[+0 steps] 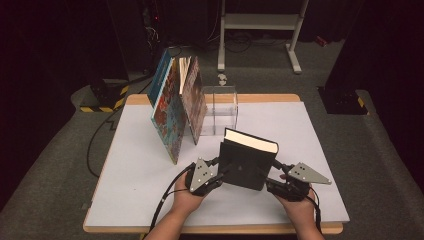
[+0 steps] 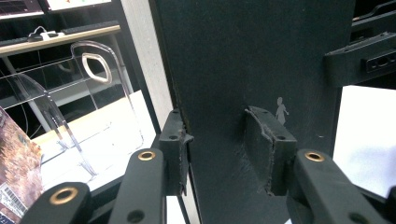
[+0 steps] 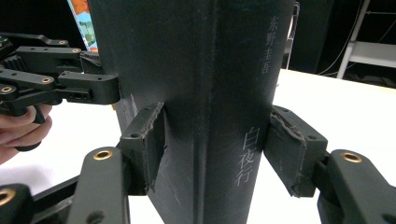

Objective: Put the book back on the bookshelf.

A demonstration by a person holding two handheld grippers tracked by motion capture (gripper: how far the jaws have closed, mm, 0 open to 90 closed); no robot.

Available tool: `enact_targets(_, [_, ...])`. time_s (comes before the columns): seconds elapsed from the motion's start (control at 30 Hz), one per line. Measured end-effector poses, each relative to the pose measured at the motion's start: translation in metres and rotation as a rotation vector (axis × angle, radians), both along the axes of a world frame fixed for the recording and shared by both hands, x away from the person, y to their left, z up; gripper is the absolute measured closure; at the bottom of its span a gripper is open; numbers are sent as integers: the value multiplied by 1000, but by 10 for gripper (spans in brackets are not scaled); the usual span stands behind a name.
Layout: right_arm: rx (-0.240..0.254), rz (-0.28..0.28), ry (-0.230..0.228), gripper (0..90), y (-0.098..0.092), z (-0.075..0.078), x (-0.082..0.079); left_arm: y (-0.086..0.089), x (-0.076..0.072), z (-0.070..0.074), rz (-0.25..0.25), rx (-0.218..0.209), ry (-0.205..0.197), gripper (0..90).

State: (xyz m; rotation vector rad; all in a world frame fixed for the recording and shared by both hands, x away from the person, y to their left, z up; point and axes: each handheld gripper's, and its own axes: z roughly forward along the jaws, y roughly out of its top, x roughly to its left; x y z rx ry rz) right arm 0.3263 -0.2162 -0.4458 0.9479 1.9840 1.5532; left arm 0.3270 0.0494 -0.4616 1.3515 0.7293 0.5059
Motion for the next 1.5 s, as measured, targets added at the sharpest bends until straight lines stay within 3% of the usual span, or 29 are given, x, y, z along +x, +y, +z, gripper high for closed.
enact_targets(0.5, [-11,10,-32,392,1,-4,-7,5,-3,-6,-8,1,8,592])
enact_targets(0.87, [8,30,-23,373,-1,-5,-7,9,-5,-9,2,-6,1,576])
enact_targets(1.13, [12,54,-24,334,0,-7,-5,16,-5,-8,5,-15,33,505])
enact_targets(1.23, [7,62,-35,334,1,-7,-5,21,-6,-5,2,-30,61,473])
enact_targets(1.33, [12,67,-21,324,1,-9,-3,35,-12,-9,22,11,72,454])
enact_targets(1.4, [19,72,-6,323,0,-10,-1,41,-12,-11,31,15,81,450])
enact_targets(1.43, [24,76,0,315,-1,-10,-1,54,-11,-14,60,3,113,445])
enact_targets(1.5, [18,74,-1,313,0,-10,-1,66,-11,-16,86,-11,129,442])
